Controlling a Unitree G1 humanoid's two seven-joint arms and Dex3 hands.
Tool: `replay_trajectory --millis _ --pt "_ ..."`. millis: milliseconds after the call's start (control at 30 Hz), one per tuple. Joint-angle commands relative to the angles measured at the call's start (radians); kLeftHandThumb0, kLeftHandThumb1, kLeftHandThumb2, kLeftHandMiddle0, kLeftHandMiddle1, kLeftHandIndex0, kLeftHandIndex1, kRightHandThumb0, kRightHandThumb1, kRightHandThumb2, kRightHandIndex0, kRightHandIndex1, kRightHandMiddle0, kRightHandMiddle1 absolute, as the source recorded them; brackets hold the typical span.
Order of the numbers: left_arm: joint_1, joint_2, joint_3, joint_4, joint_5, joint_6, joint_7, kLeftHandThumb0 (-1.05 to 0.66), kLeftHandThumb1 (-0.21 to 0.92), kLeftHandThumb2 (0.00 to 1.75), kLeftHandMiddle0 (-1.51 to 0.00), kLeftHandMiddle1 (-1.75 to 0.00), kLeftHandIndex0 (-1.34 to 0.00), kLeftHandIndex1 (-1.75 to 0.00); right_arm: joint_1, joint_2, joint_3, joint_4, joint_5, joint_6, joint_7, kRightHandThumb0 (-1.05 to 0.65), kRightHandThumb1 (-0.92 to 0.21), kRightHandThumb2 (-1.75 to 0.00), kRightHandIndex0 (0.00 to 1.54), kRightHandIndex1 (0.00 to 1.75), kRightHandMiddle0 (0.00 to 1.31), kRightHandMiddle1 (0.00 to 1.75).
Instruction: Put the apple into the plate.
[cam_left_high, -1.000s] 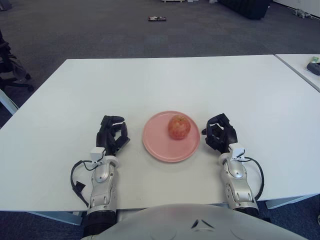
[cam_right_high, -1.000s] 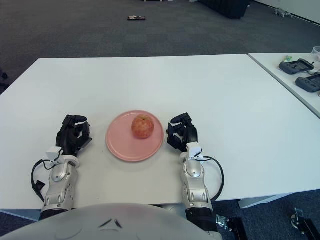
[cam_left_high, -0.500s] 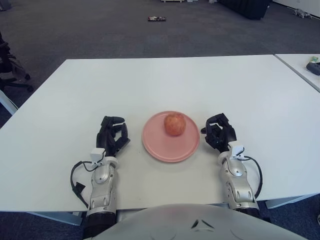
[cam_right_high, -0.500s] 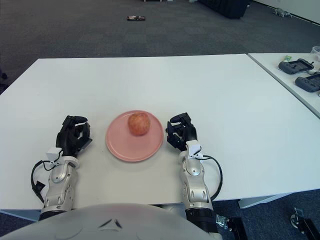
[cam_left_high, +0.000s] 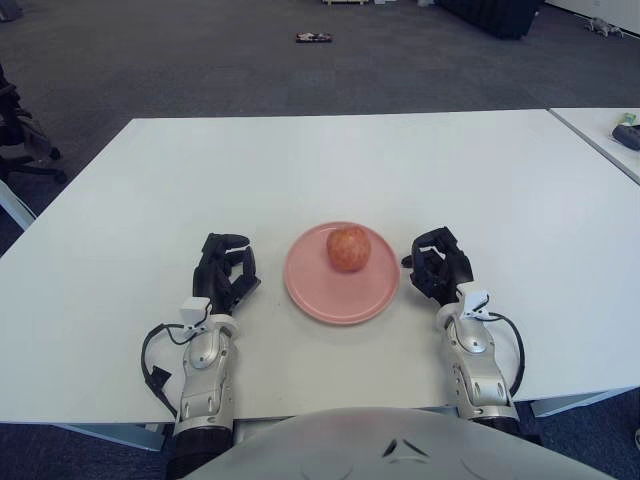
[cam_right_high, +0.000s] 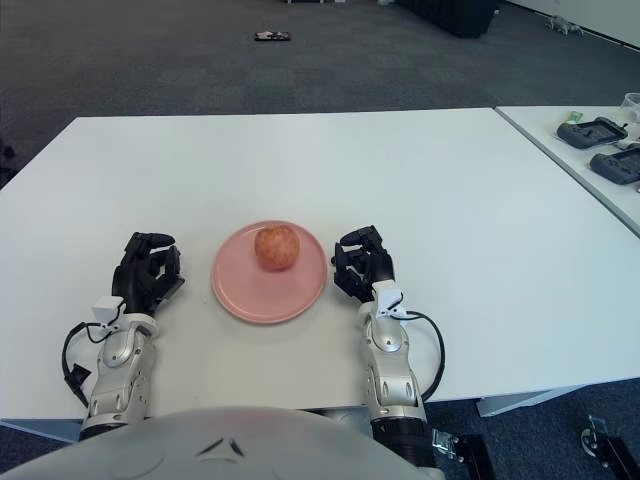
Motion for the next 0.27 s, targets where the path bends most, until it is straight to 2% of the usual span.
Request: replay_trajectory --millis 0,233 --pt "0.022 0.0 -0.005 0.025 0.01 0.043 0.008 -0.38 0.71 0.83 -0.8 -1.75 -0.32 -1.75 0.026 -0.003 -0.007 0.035 0.005 0.052 -0.002 -0.38 -0.7 -0.84 0.58 1.34 0.32 1.75" --pt "0.02 0.001 0.0 0.023 0.002 0.052 0.006 -0.38 0.71 0.83 -0.8 -1.75 -0.32 -1.75 0.025 -0.003 -0.005 0.033 0.0 0.05 -0.01 -0.37 -0.71 -0.82 0.6 1.34 0.31 1.75"
